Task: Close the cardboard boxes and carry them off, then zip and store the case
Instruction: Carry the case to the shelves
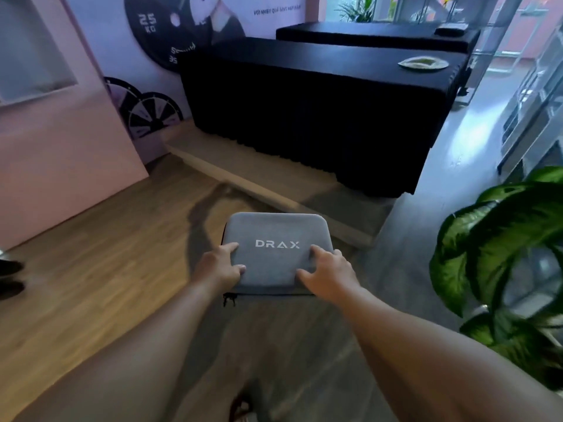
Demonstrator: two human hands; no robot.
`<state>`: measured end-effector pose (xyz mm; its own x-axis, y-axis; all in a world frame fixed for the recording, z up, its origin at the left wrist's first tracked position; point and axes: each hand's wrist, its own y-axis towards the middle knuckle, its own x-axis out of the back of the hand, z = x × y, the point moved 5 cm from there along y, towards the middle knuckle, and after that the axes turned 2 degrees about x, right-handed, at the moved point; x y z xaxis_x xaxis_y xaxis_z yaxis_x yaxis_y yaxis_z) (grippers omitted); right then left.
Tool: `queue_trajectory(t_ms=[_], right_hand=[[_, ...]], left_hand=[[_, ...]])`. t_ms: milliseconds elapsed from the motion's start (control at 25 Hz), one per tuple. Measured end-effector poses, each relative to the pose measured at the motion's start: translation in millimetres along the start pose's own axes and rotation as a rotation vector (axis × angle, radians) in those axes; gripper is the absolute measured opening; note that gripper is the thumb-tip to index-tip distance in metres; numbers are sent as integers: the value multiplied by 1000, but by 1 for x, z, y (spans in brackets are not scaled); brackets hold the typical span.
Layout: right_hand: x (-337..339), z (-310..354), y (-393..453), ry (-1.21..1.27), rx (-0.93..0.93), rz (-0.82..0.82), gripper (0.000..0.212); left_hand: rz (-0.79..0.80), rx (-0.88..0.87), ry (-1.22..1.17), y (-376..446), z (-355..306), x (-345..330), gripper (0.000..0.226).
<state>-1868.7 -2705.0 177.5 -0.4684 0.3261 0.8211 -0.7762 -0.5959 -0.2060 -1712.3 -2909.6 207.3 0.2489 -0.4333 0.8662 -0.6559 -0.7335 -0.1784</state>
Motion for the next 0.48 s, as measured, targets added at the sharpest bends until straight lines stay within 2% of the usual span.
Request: queue_trajectory(t_ms=[280,480], right_hand=[[46,-14,165,-34,-155,-67,53],[100,-60,247,6,-350,-176,77]], left_hand=[[99,-167,31,206,-72,-22,69],[240,-293,53,324,-173,-53,68]])
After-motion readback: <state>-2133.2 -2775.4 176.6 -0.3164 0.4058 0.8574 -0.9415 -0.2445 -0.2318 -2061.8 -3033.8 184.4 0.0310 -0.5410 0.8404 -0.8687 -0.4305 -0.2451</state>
